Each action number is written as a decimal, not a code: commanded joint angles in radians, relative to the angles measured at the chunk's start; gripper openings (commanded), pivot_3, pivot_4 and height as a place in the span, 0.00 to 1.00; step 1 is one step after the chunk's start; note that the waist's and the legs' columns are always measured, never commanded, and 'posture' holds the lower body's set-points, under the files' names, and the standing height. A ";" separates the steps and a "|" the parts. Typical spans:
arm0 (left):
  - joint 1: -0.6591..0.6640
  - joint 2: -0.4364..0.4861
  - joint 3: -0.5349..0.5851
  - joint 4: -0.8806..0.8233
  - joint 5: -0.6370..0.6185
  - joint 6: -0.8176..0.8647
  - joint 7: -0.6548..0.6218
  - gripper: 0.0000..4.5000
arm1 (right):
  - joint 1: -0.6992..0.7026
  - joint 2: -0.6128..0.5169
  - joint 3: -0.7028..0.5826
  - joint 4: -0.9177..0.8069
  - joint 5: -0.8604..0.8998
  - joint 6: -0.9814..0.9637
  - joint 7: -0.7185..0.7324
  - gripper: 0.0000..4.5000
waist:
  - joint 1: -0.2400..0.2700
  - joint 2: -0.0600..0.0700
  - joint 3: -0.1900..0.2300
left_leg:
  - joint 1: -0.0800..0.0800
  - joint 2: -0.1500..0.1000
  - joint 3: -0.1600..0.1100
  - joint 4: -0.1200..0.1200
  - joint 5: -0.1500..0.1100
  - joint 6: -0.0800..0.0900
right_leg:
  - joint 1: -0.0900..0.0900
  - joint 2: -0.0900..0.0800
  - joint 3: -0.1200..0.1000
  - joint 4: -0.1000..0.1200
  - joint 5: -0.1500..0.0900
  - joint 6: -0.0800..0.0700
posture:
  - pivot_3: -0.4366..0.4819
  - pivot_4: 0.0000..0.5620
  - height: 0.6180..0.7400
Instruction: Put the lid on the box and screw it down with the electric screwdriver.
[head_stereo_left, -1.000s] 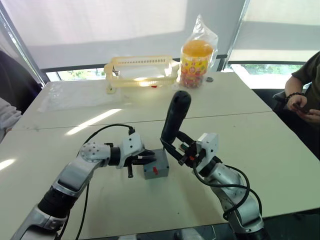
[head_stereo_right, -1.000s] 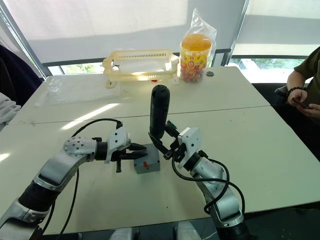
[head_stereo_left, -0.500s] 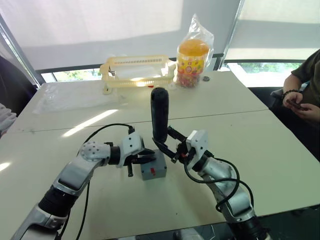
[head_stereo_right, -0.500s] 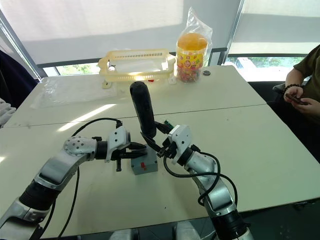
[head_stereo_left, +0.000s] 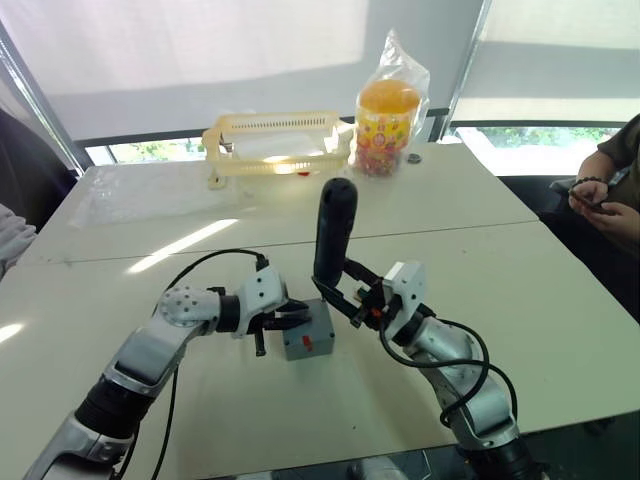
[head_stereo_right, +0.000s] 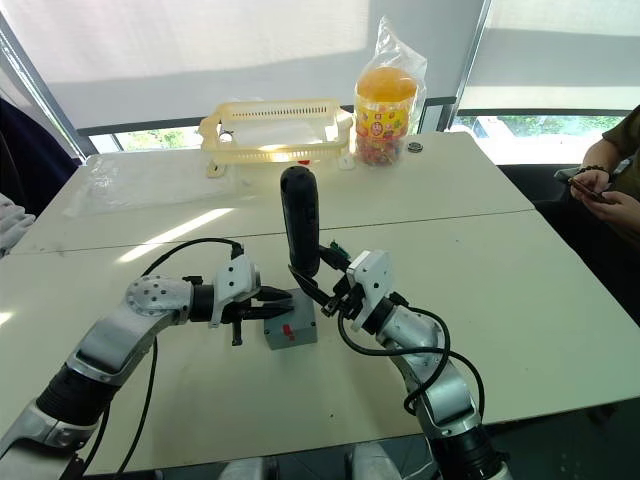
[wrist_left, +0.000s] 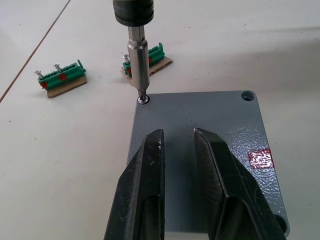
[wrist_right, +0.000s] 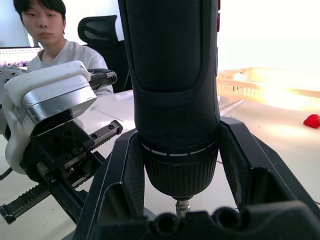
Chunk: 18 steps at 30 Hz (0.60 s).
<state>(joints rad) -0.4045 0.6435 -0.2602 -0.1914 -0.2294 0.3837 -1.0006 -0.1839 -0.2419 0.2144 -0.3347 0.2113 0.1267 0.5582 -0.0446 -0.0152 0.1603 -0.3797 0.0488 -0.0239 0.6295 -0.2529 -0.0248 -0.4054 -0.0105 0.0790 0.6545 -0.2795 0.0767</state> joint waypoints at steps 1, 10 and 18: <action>0.025 0.009 -0.037 0.028 0.036 0.033 -0.004 0.21 | 0.034 -0.017 0.037 0.029 -0.016 0.037 0.016 0.38 | 0.000 0.000 0.000 | 0.000 0.000 0.000 0.000 0.000 0.000 | 0.000 0.000 0.000 0.000 0.000 0.000 | 0.48 0.27 1.00; 0.024 0.008 -0.037 0.023 0.036 0.042 -0.002 0.21 | -0.006 -0.037 0.067 0.062 -0.040 0.063 0.036 0.38 | 0.000 0.000 0.000 | 0.004 0.000 0.000 -0.002 0.000 0.000 | 0.004 0.000 0.000 -0.003 -0.003 0.003 | 0.48 0.27 1.00; 0.030 0.008 -0.038 0.018 0.038 0.046 0.003 0.21 | -0.017 -0.063 0.095 0.085 -0.070 0.102 0.056 0.38 | -0.001 0.000 0.000 | 0.005 0.000 0.000 -0.003 0.000 0.000 | 0.004 -0.001 0.000 -0.003 -0.003 0.003 | 0.48 0.27 1.00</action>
<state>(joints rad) -0.4025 0.6434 -0.2600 -0.1995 -0.2281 0.4002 -0.9966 -0.2348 -0.2838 0.2563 -0.3192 0.1687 0.1516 0.5849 -0.0453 -0.0155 0.1599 -0.3747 0.0492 -0.0237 0.6267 -0.2530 -0.0249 -0.4009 -0.0110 0.0795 0.6514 -0.2825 0.0797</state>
